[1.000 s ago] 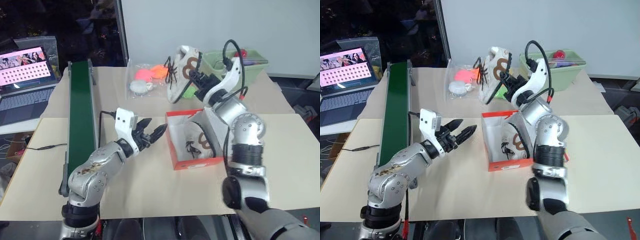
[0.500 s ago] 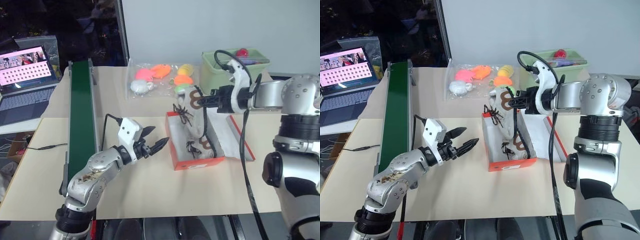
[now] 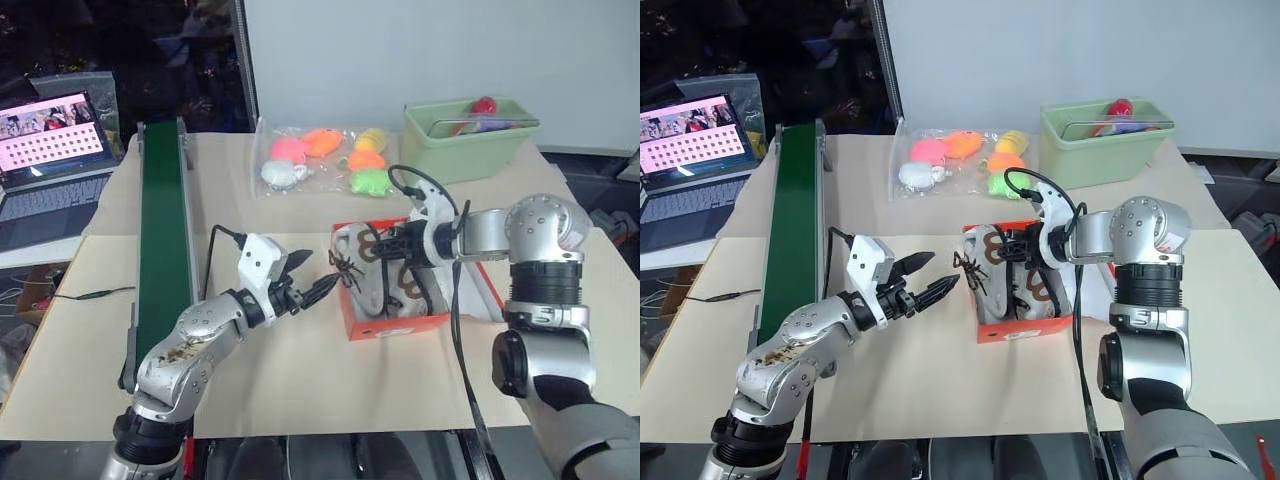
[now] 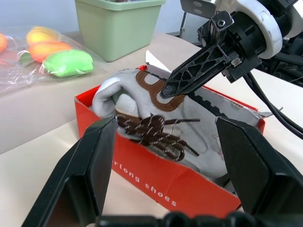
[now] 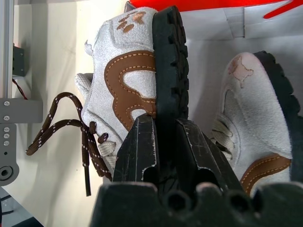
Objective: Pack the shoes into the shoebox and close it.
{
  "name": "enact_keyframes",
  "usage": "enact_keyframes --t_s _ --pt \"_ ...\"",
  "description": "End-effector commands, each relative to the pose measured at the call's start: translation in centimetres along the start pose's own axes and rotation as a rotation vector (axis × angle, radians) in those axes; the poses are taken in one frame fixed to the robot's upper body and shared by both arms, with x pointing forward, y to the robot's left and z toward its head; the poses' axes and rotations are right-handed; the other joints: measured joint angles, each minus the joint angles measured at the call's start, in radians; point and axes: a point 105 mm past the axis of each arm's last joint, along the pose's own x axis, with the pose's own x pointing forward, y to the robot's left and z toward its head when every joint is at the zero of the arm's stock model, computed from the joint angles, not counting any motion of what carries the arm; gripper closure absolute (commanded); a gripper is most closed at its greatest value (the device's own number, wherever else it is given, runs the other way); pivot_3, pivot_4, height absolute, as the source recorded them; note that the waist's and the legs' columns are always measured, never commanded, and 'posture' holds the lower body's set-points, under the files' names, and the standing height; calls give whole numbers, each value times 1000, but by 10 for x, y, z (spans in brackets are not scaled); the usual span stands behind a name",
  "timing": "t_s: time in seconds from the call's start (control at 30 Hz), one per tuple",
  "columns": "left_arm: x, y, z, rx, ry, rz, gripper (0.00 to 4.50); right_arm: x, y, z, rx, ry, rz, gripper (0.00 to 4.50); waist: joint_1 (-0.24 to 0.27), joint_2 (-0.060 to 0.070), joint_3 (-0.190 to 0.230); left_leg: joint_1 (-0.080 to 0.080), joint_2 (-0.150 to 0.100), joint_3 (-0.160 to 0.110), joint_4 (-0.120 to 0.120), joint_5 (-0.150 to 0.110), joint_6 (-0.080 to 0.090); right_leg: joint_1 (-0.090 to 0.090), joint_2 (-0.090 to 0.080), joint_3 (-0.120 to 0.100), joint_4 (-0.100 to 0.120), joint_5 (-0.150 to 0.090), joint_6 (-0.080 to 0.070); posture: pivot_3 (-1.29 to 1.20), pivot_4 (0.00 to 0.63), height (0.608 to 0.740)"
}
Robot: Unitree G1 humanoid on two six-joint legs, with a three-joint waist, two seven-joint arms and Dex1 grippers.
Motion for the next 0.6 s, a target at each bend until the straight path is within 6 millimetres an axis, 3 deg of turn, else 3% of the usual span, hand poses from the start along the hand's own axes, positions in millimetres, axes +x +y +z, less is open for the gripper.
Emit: enact_keyframes --t_s 0.03,0.27,0.43,0.6 --pt "-1 -4 15 37 -46 -11 960 -1 -7 -3 -7 1 -40 4174 1 0 0 0 0 0 0 0 0 0 0 0 0 0 0 0 150 729" --pt "1 -3 16 38 -49 -7 960 -7 -21 2 -12 -20 -97 4174 1 0 0 0 0 0 0 0 0 0 0 0 0 0 0 0 150 729" --pt "2 -5 17 36 -52 -10 960 -6 -31 -7 -32 3 -134 4174 4 0 0 0 0 0 0 0 0 0 0 0 0 0 0 0 150 729" --pt "1 -3 17 38 -50 -6 960 -4 -27 -12 -67 19 -128 4174 5 0 0 0 0 0 0 0 0 0 0 0 0 0 0 0 150 729"
